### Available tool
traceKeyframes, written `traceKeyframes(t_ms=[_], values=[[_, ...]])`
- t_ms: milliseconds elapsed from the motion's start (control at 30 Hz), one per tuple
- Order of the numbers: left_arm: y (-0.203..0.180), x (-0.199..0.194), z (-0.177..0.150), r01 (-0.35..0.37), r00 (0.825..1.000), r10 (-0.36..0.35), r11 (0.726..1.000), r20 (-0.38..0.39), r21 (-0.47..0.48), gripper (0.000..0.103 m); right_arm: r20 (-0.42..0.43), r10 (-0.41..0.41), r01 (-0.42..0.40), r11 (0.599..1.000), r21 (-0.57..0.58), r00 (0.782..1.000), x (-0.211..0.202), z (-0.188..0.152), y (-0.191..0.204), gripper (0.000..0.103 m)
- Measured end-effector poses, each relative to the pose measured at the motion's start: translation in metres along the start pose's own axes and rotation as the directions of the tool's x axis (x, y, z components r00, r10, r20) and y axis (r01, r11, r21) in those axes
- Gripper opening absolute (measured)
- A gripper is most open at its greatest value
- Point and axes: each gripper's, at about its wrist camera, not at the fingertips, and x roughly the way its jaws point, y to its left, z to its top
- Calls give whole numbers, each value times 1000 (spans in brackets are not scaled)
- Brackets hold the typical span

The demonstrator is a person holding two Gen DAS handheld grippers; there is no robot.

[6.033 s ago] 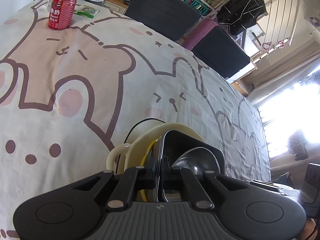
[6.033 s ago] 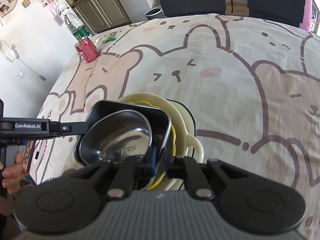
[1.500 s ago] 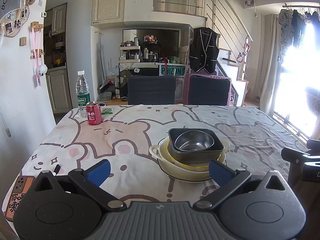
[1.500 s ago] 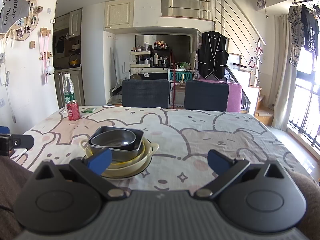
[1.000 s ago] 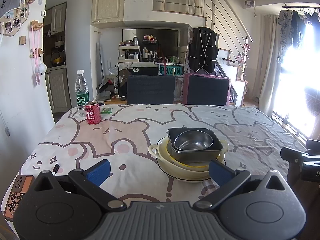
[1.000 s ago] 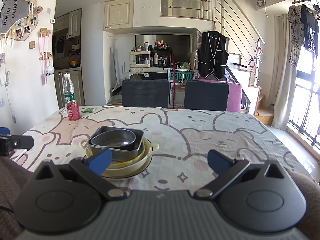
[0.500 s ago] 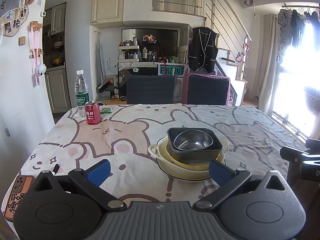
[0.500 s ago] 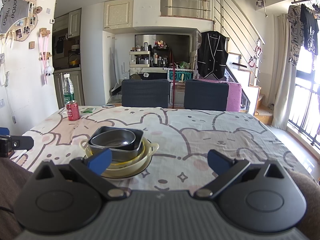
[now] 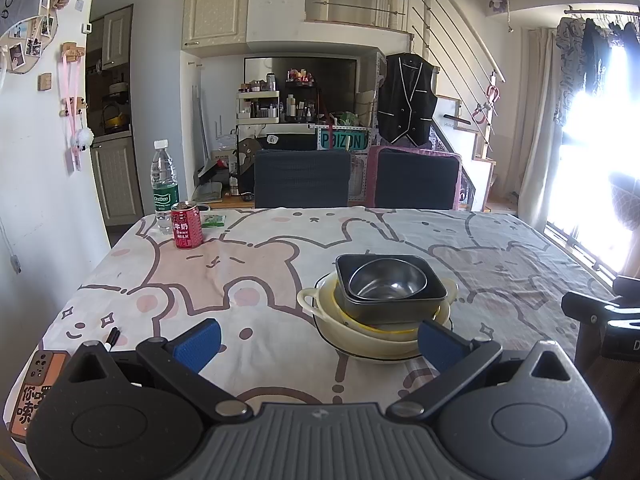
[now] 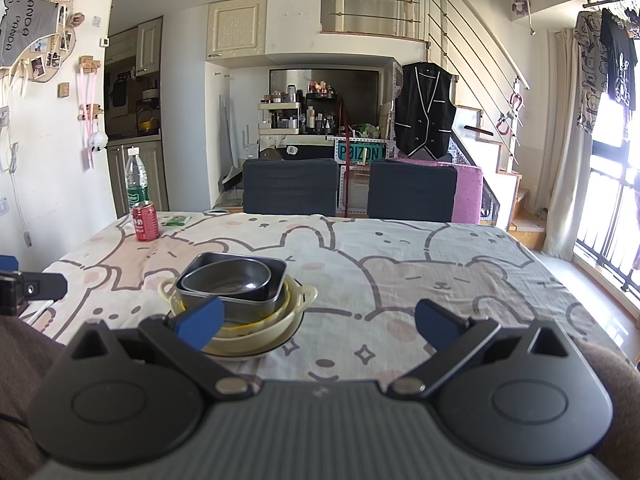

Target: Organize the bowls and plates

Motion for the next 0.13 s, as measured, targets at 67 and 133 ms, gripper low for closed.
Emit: traceKeyframes(t_ms=[67, 133], values=[[2, 1, 0, -2, 1000, 2, 1000, -1, -1, 103, 0, 0, 0, 1000, 0, 1000, 0, 0, 0, 103], [2, 1, 0, -3, 1000, 3, 1000, -1, -2, 103, 0, 0, 0, 1000, 0, 1000, 0, 0, 0, 103]])
